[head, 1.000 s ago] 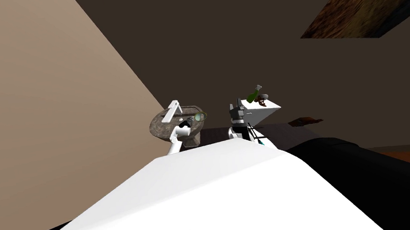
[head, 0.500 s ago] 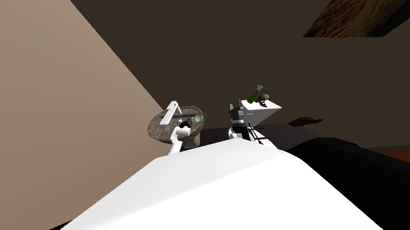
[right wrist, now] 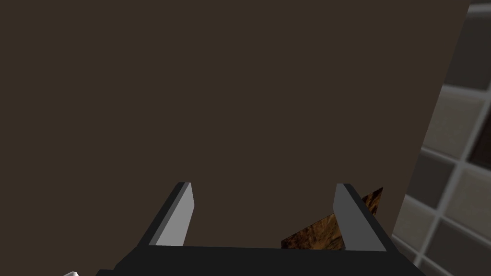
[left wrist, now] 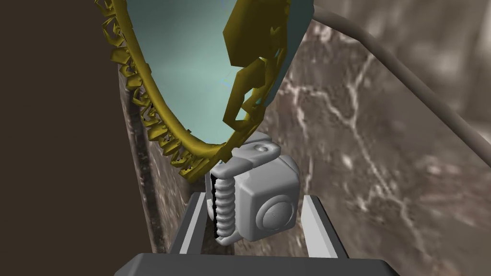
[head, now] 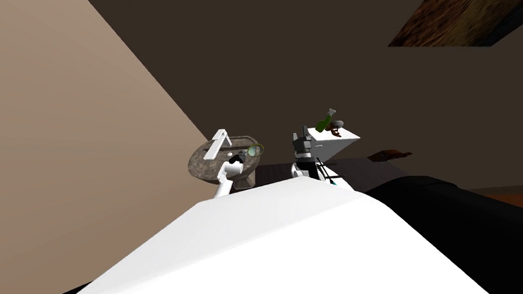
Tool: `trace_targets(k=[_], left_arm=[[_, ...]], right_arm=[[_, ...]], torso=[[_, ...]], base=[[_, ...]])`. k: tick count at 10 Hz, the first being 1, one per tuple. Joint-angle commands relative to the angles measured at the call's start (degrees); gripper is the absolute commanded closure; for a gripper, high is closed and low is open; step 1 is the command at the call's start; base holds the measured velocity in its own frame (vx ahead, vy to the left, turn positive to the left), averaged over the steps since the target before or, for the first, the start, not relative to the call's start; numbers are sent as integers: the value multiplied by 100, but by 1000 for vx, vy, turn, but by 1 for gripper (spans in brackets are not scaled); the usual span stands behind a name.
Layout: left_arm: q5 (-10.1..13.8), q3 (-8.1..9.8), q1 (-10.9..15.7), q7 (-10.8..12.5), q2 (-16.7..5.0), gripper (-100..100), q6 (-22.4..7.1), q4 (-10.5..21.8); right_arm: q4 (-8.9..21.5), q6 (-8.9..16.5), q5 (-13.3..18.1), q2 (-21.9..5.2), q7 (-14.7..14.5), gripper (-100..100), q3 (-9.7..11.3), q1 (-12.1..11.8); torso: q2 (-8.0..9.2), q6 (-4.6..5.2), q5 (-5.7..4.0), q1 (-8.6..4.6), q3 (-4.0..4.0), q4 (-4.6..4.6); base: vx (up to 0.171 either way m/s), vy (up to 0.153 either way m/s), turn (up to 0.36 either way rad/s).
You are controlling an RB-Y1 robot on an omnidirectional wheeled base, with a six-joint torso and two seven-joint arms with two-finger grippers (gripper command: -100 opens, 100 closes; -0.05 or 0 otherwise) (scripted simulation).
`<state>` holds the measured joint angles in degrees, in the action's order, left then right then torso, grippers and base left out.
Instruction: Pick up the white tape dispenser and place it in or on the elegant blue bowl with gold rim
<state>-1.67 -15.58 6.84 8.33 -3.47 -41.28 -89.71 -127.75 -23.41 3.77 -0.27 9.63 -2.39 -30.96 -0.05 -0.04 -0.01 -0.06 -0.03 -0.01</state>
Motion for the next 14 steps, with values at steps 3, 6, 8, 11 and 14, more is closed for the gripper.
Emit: trace_targets(k=[3,6,8,11,14], left_arm=[[-7,-18,-4,9,-3,100,-74,-91],[-62,-57,11,92,-175,100,-244,-401],[-117,-94,-15,172,-253,100,-415,-635],[-220,-162,-80,316,-319,100,-750,-1046],[-331,-234,-150,463,-346,100,-1128,-1483]], right_arm=[[0,0,0,0,0,0,0,0],[0,0,0,0,0,0,0,1],[0,0,0,0,0,0,0,1],[0,0,0,0,0,0,0,0],[0,0,0,0,0,0,0,0]], torso=[[13,-1,0,2,8,3],[26,-4,-1,10,15,7],[46,-4,1,22,30,15],[22,-4,4,21,17,12],[10,-5,6,17,10,10]], base=[[-20,4,8],[-59,23,33],[-66,47,30],[-12,43,34],[12,34,34]])
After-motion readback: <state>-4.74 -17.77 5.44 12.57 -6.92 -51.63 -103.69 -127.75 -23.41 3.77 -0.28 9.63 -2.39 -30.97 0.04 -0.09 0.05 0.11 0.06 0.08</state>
